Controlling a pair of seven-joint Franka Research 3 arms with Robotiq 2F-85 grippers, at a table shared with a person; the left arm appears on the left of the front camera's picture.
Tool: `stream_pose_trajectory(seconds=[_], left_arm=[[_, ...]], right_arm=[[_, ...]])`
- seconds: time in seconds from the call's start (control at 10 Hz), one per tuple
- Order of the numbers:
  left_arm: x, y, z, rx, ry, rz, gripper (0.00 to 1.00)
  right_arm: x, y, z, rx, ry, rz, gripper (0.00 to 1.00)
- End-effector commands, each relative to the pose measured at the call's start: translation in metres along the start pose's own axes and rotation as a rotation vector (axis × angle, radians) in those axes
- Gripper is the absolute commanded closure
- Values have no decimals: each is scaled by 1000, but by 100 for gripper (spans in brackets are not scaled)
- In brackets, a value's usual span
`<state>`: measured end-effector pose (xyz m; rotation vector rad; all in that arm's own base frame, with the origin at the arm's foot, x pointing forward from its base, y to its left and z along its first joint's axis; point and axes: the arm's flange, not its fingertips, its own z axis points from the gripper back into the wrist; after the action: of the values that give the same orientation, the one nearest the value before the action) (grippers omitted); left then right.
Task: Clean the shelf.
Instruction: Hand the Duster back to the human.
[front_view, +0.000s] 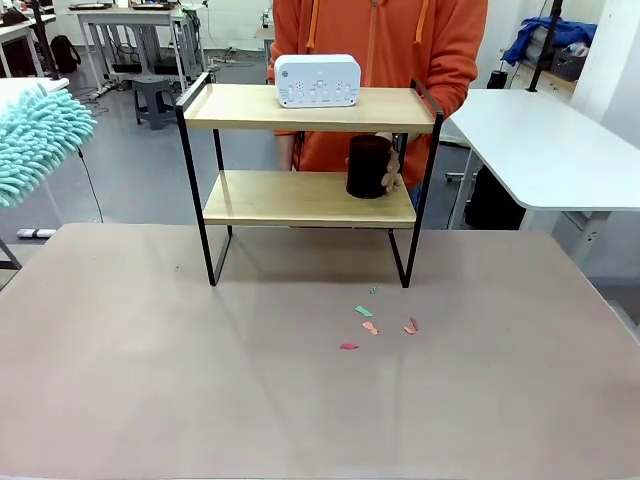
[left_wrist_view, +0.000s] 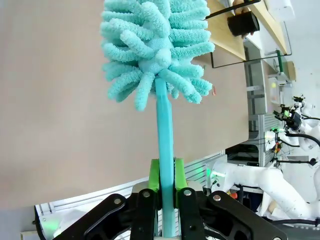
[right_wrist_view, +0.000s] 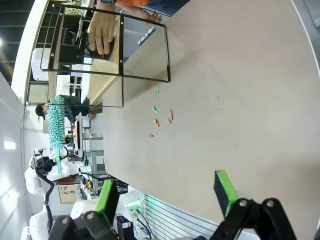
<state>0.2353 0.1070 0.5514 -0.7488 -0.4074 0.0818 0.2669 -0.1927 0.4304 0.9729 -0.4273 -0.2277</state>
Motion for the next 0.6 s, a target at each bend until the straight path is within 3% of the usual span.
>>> stream_pose_trajectory(seconds=[0.0, 0.2, 0.3, 0.5], left_arm=[[10, -28, 13, -156, -5, -109, 88], [17, -90, 35, -383, 28, -361, 88], [13, -100, 36, -459, 94, -413, 88], [1, -102, 29, -641, 421, -540, 88]], right_arm=[[15, 42, 5, 57, 8, 127, 0], [35, 155, -34, 138, 117, 388, 0], [29, 180, -54, 167, 153, 433, 0], [-4, 210, -91, 342, 185, 491, 0]])
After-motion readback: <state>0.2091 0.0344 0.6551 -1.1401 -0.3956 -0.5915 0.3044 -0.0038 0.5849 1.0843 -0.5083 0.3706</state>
